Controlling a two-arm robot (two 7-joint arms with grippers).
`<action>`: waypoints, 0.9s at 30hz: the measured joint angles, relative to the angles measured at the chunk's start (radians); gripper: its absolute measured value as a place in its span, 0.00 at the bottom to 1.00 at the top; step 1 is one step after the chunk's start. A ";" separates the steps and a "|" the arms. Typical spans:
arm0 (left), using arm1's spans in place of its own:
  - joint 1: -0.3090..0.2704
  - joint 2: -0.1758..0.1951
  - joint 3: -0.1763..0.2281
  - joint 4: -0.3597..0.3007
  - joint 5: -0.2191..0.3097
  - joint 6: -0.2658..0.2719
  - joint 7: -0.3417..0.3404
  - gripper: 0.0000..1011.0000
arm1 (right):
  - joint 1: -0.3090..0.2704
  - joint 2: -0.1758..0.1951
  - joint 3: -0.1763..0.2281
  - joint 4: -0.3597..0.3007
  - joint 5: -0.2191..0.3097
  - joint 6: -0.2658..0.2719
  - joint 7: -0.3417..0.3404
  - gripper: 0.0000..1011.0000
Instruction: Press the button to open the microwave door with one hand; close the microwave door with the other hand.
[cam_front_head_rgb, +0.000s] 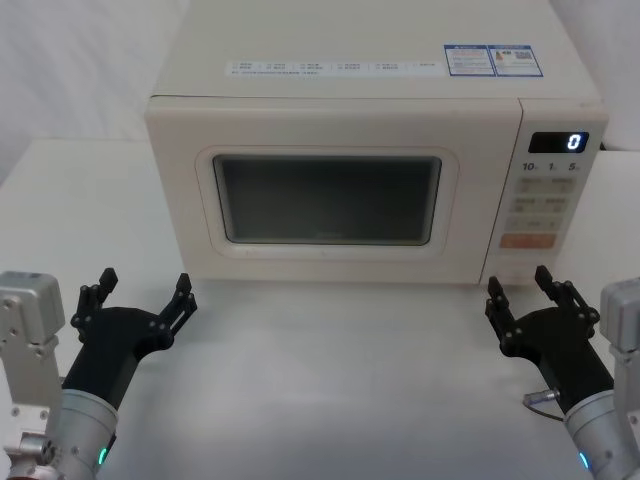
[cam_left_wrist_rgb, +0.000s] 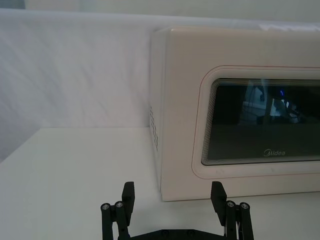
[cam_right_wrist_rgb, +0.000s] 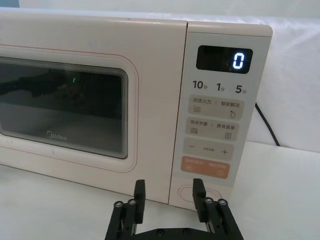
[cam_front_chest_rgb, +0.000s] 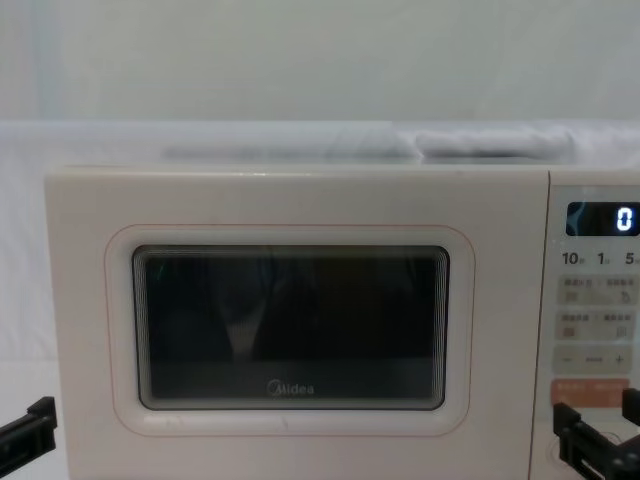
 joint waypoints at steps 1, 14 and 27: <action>0.000 0.000 0.000 0.000 0.000 0.000 0.000 0.99 | 0.000 0.000 0.000 0.000 0.000 0.000 0.000 0.61; 0.000 0.000 0.000 0.000 0.000 0.000 0.000 0.99 | 0.000 0.000 0.000 0.000 0.000 0.000 0.000 0.19; 0.000 0.000 0.000 0.000 0.000 0.000 0.000 0.99 | 0.000 0.000 0.000 0.000 0.000 0.000 0.000 0.00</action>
